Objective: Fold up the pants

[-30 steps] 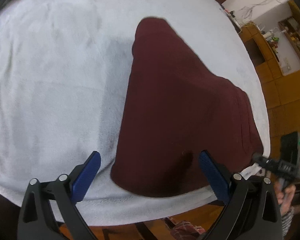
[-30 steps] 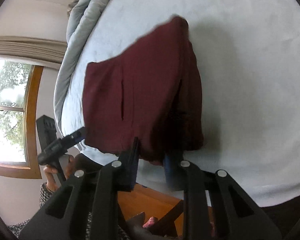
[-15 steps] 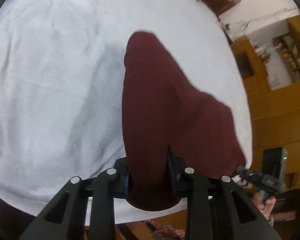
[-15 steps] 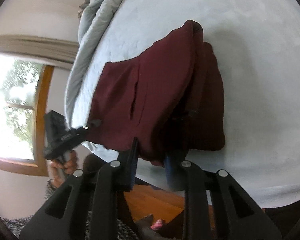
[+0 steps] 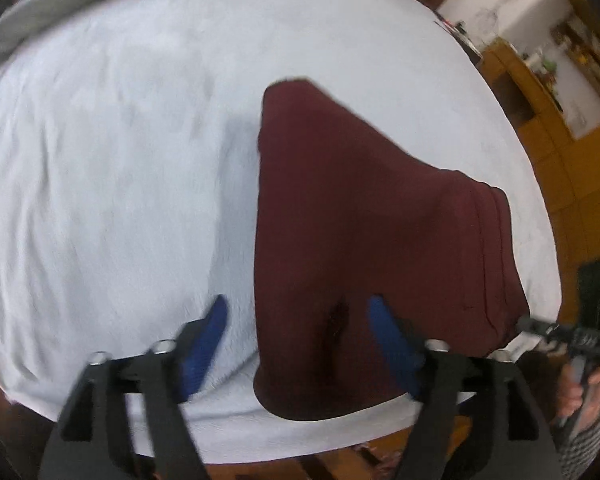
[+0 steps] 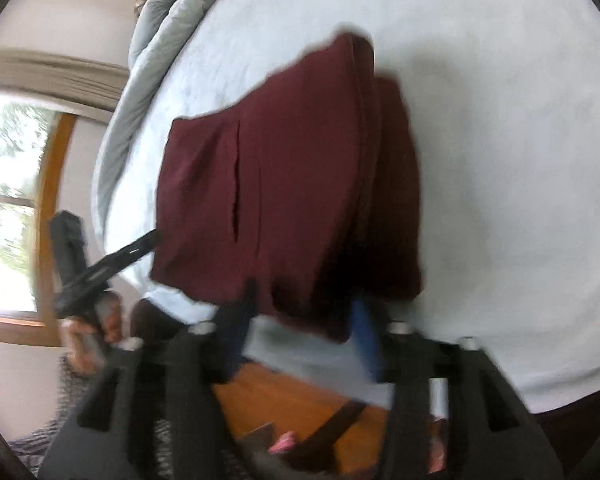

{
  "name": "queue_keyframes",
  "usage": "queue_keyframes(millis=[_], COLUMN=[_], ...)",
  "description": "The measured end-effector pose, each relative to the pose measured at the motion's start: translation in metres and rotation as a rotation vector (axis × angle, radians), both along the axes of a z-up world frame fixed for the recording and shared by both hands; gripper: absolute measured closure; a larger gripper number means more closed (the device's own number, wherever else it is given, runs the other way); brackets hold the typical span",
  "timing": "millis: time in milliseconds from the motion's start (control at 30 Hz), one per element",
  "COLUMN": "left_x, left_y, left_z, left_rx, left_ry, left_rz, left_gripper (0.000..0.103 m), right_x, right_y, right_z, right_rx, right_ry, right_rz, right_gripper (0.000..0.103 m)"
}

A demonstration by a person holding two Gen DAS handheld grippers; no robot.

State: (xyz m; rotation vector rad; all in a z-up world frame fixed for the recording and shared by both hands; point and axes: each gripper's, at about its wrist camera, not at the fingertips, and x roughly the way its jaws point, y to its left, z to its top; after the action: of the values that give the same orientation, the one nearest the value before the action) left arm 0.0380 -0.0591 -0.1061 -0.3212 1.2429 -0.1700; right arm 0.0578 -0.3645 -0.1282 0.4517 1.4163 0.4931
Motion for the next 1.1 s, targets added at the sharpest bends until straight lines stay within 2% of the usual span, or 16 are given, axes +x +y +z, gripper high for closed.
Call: queue_keyframes(millis=[67, 133, 233, 267, 300, 333, 400, 500, 533, 633, 733, 867, 1033, 1067, 1100], left_x=[0.010, 0.021, 0.032, 0.032, 0.031, 0.033, 0.031, 0.026, 0.026, 0.028, 0.023, 0.012, -0.001, -0.004, -0.006], left_y=[-0.005, -0.007, -0.006, -0.004, -0.004, -0.006, -0.010, -0.016, -0.018, -0.019, -0.016, -0.011, -0.019, -0.020, -0.019], left_z=[0.003, 0.000, -0.009, -0.012, -0.014, -0.017, -0.023, -0.028, -0.031, -0.041, -0.037, -0.021, 0.002, 0.009, 0.014], left_rx=[0.026, 0.057, 0.046, 0.040, 0.037, 0.038, 0.043, 0.033, 0.028, 0.005, -0.019, 0.013, 0.061, 0.068, 0.074], left_ry=[-0.002, 0.010, 0.039, 0.049, 0.055, 0.063, 0.077, 0.076, 0.079, 0.098, 0.095, 0.055, -0.011, -0.026, -0.035], left_rz=[-0.016, -0.026, -0.002, 0.007, 0.012, 0.015, 0.006, -0.012, -0.015, 0.001, 0.009, -0.026, -0.050, -0.051, -0.052], left_gripper=[0.022, 0.022, 0.022, 0.022, 0.022, 0.022, 0.022, 0.020, 0.016, 0.015, 0.016, 0.017, 0.017, 0.017, 0.016], right_x=[0.012, 0.024, 0.045, 0.051, 0.054, 0.056, 0.056, 0.053, 0.053, 0.051, 0.048, 0.044, 0.035, 0.033, 0.032], right_y=[0.000, -0.002, -0.004, -0.002, -0.001, -0.001, -0.003, -0.008, -0.015, -0.016, -0.016, -0.005, -0.001, -0.001, -0.001], right_z=[0.012, 0.012, -0.001, -0.006, -0.012, -0.019, -0.015, -0.006, -0.013, -0.034, -0.029, -0.016, -0.001, 0.002, 0.004], right_rx=[-0.038, -0.029, -0.046, -0.037, -0.026, -0.007, 0.001, 0.012, 0.011, 0.029, 0.041, 0.006, -0.019, -0.023, -0.030], right_ry=[-0.050, -0.048, -0.026, -0.012, 0.006, 0.033, 0.011, -0.007, 0.017, 0.053, 0.023, -0.033, -0.077, -0.083, -0.084], right_rz=[0.008, -0.010, -0.022, -0.019, -0.020, -0.017, -0.013, -0.052, -0.085, -0.101, -0.096, -0.065, -0.054, -0.055, -0.055], right_gripper=[0.048, 0.048, 0.050, 0.063, 0.090, 0.092, 0.096, 0.096, 0.096, 0.096, 0.095, 0.091, 0.084, 0.080, 0.070])
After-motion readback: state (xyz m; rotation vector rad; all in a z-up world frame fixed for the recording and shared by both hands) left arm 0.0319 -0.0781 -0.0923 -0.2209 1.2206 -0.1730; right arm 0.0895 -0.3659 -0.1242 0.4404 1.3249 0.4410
